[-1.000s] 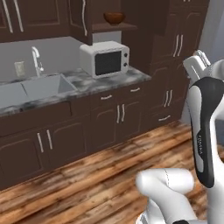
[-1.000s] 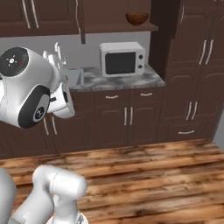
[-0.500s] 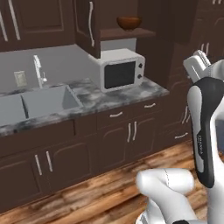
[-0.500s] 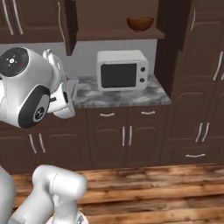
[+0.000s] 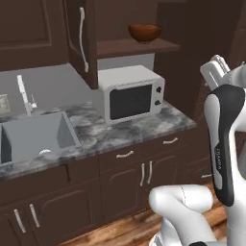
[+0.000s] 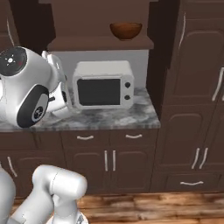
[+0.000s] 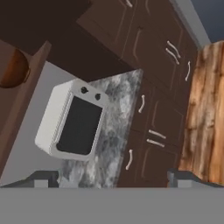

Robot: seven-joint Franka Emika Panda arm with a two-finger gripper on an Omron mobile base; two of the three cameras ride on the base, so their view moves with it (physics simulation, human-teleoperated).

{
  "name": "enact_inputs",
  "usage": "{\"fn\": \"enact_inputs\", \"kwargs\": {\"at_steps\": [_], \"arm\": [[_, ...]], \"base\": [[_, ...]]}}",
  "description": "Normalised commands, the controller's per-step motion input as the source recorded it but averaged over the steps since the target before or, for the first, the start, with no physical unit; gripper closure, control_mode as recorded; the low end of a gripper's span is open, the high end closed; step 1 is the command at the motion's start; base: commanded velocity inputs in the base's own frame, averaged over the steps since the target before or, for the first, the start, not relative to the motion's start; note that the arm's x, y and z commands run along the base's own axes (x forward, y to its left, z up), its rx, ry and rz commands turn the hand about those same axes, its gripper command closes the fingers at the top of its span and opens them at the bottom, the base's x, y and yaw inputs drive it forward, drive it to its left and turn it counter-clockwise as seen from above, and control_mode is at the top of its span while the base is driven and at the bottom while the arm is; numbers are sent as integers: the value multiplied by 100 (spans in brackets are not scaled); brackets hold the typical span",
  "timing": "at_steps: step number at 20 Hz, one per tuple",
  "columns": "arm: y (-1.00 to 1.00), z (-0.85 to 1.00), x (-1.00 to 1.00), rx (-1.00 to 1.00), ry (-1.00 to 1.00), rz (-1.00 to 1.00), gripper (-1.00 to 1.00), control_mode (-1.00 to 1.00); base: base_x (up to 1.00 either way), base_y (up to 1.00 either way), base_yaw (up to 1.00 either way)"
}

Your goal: Move the bowls from the cabinet to the plates on the dining table.

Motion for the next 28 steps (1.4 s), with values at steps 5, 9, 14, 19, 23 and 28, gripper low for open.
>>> {"fn": "enact_inputs", "kwargs": {"at_steps": [5, 9, 14, 19, 23, 28], "arm": [[0, 0, 0, 0, 0, 0, -100, 100], [0, 0, 0, 0, 0, 0, -100, 100], [0, 0, 0, 0, 0, 0, -100, 100], [0, 0, 0, 0, 0, 0, -100, 100], [0, 0, 0, 0, 0, 0, -100, 100], [0, 0, 0, 0, 0, 0, -100, 100]], "base": [[99, -49, -2], [100, 9, -5], [95, -8, -5], [66, -34, -5], [41, -53, 3], [8, -54, 20]]}}
